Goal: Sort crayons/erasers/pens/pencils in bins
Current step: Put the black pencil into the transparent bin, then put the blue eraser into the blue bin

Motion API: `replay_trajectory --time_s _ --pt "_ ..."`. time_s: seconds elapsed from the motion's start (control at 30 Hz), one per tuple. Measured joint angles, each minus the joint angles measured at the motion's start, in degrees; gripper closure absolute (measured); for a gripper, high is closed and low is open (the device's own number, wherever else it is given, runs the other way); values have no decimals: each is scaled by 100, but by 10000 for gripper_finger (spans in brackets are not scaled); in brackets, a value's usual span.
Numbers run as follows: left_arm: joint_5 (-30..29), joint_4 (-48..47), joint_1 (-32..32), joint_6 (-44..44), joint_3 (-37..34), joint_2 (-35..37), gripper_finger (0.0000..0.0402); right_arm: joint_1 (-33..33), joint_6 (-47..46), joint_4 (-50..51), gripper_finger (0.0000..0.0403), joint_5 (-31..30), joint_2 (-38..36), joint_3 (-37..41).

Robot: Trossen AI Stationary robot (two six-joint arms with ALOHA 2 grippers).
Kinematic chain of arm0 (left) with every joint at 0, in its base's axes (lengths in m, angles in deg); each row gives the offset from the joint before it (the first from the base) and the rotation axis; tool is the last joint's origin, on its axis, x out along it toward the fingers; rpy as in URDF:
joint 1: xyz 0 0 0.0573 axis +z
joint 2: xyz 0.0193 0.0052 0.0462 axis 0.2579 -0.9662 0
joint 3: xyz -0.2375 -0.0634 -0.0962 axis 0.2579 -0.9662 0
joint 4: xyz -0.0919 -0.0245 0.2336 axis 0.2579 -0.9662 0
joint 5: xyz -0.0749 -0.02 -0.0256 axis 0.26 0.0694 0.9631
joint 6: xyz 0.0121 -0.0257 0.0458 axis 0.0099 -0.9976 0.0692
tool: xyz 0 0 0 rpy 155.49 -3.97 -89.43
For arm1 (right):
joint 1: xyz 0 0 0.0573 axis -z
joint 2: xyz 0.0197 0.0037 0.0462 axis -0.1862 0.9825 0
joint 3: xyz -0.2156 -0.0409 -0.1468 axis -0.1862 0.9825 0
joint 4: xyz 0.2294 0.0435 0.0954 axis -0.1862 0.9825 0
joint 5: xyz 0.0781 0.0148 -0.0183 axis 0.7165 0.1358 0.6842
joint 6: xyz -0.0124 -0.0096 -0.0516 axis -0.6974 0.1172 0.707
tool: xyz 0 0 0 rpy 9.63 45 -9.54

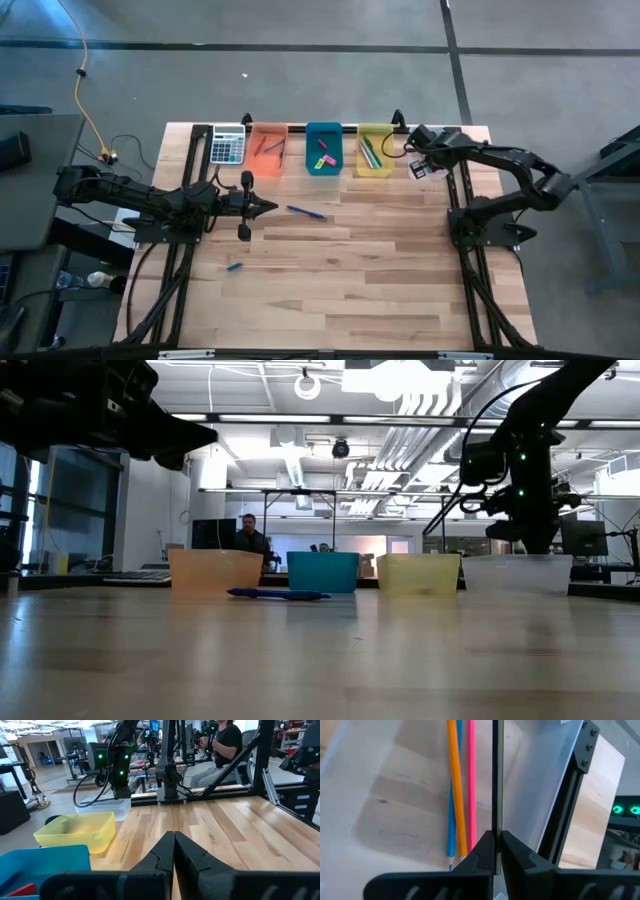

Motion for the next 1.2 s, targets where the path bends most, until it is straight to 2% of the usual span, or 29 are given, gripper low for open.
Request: replay_trajectory --time_s 0.3,0.6,0.77,0.87,0.97,1.1,1.2 --pt "0 27 2 -36 2 0 401 -2 -59 -193 397 18 374 -2" --pt "22 -22 2 -194 2 0 401 -4 -176 -209 320 -35 494 -2" --pt "22 -53 2 -264 4 -37 401 -5 26 512 292 246 488 -266" --pt "21 -69 -49 -194 4 -55 401 -110 94 994 294 278 463 -586" --pt "22 -70 -119 -189 4 -55 401 -436 235 813 307 286 212 -761" --pt "22 -70 -215 -189 4 -55 401 -1013 661 -135 335 413 -381 -658" --pt "22 -70 -261 -189 4 -56 401 -1399 996 -1110 361 831 -872 -349"
